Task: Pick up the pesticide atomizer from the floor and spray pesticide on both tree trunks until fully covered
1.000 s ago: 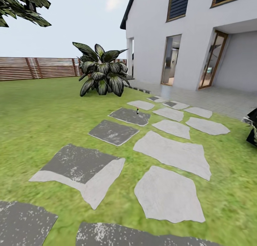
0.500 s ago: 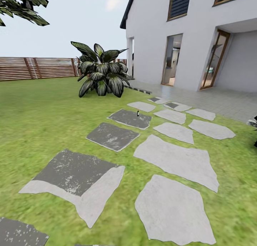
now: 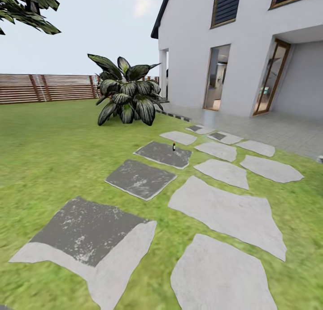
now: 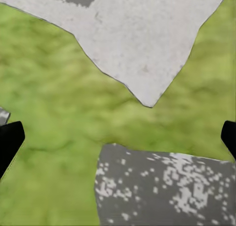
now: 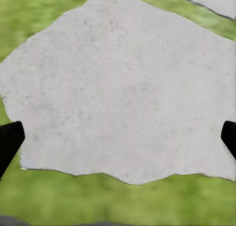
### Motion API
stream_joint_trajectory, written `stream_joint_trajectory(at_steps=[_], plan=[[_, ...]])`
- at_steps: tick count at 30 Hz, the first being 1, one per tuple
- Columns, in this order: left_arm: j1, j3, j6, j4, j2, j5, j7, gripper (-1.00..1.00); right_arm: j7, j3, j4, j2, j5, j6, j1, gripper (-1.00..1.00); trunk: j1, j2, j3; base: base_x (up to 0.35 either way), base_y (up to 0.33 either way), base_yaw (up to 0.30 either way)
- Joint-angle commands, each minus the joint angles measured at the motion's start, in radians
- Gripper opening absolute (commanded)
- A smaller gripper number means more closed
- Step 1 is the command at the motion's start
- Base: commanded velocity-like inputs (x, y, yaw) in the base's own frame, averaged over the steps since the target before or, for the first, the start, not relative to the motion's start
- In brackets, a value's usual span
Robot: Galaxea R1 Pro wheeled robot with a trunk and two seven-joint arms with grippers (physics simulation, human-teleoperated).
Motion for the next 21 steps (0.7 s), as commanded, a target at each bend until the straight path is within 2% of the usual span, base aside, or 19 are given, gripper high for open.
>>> stream_joint_trajectory(at_steps=[1,21], plan=[[0.0,0.0,0.0,0.0,0.0,0.0,0.0,1.0,0.0,0.0,0.0,0.0,0.0,0.0,0.0,1.0,0.0,0.0,0.0,0.338,0.0,0.0],[0.0,0.0,0.0,0.0,-0.001,0.0,0.0,1.0,-0.001,0.0,0.0,0.0,0.0,0.0,0.0,1.0,0.0,0.0,0.0,0.338,0.0,0.0]])
